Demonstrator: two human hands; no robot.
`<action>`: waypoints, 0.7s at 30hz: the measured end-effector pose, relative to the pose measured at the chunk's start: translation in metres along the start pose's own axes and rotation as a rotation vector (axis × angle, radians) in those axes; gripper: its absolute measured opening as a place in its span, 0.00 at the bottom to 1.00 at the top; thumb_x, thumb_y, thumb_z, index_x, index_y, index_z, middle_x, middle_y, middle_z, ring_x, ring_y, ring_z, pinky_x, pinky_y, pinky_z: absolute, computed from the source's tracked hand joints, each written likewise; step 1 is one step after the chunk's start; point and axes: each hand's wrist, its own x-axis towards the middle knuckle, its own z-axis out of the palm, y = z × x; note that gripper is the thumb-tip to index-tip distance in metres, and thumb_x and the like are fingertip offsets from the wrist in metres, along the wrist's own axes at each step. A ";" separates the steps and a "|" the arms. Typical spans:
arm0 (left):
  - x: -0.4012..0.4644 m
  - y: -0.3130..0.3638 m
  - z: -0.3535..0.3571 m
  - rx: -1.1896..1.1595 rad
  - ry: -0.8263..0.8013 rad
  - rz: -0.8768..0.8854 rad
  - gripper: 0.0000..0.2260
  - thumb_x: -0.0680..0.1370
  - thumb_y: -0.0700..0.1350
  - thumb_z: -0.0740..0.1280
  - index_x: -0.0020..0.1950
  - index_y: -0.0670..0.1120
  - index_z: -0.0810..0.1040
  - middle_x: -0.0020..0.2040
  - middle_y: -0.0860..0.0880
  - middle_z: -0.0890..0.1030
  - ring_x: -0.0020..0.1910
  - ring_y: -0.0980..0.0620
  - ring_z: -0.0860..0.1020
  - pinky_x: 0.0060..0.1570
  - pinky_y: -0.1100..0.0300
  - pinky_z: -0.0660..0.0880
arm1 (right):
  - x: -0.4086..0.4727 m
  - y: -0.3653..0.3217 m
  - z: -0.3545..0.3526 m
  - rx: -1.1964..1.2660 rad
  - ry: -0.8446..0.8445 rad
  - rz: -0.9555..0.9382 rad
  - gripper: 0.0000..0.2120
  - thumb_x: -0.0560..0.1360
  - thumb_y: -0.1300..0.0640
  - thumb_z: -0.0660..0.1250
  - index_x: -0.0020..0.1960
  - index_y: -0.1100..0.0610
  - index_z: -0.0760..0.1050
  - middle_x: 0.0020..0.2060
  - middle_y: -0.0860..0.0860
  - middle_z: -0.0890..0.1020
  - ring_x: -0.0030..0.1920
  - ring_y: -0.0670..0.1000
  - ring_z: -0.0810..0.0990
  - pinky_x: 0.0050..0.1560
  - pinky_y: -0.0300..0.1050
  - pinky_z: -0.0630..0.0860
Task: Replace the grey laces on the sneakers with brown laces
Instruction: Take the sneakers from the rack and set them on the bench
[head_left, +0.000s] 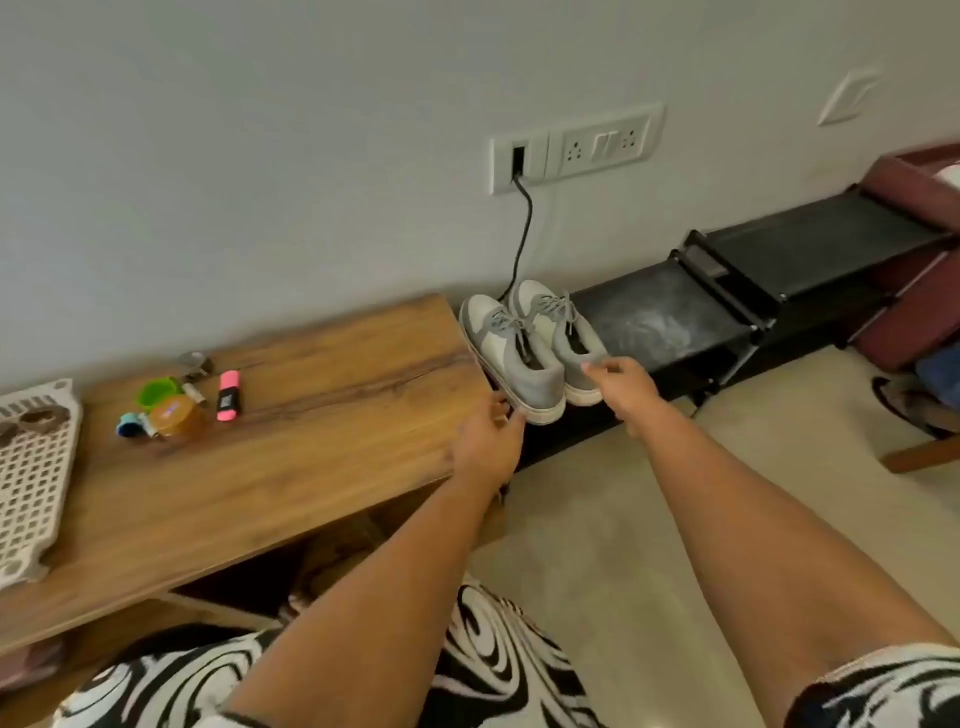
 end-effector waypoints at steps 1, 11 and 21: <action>0.019 0.007 0.009 -0.077 0.017 -0.039 0.21 0.79 0.58 0.64 0.70 0.53 0.70 0.62 0.50 0.79 0.56 0.46 0.79 0.55 0.47 0.79 | 0.010 -0.003 -0.004 0.088 0.027 0.031 0.25 0.77 0.44 0.68 0.69 0.54 0.70 0.68 0.54 0.73 0.62 0.55 0.73 0.59 0.50 0.70; 0.099 0.031 0.083 -0.520 0.045 -0.568 0.38 0.78 0.67 0.59 0.81 0.55 0.44 0.79 0.44 0.56 0.75 0.35 0.61 0.68 0.34 0.65 | 0.082 0.009 -0.003 0.440 -0.196 0.323 0.35 0.74 0.41 0.70 0.76 0.49 0.61 0.72 0.52 0.65 0.69 0.62 0.68 0.63 0.67 0.68; 0.104 0.041 0.092 -0.703 0.132 -0.530 0.33 0.75 0.52 0.69 0.77 0.58 0.58 0.70 0.43 0.65 0.58 0.41 0.70 0.42 0.52 0.76 | 0.070 0.000 -0.011 0.435 -0.158 0.234 0.06 0.74 0.53 0.70 0.50 0.50 0.75 0.51 0.52 0.76 0.52 0.56 0.78 0.54 0.57 0.80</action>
